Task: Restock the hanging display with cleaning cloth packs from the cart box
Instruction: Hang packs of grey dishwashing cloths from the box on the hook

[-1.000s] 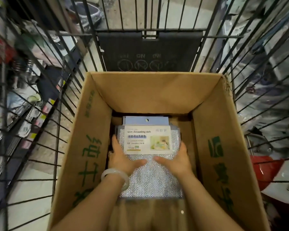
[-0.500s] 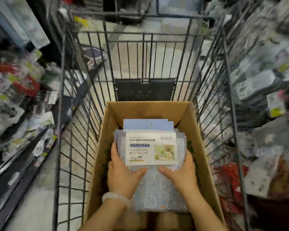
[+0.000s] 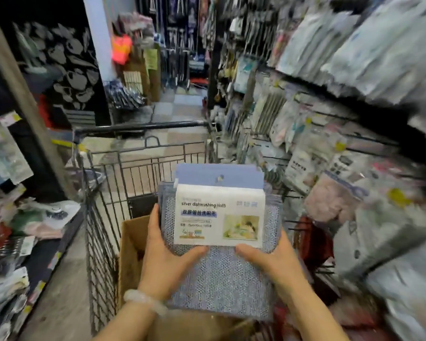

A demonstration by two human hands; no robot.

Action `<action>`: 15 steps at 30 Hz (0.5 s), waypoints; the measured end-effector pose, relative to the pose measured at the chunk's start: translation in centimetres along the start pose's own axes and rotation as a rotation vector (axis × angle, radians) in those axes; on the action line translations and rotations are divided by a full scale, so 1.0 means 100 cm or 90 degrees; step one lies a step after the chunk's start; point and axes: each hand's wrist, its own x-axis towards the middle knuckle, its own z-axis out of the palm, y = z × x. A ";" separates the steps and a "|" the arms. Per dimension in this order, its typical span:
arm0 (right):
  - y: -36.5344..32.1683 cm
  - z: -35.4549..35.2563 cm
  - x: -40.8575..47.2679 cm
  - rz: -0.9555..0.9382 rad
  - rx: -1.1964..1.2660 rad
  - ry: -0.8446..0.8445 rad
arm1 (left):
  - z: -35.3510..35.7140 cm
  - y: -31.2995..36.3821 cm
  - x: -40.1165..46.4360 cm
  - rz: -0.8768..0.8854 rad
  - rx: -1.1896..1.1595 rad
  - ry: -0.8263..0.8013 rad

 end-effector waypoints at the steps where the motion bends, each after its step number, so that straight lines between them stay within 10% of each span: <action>1: -0.012 -0.010 -0.015 -0.024 -0.009 0.029 | 0.003 0.014 -0.006 0.019 -0.012 -0.026; 15: -0.054 -0.102 -0.370 -0.106 -0.030 0.492 | 0.037 0.134 -0.240 0.174 -0.128 -0.356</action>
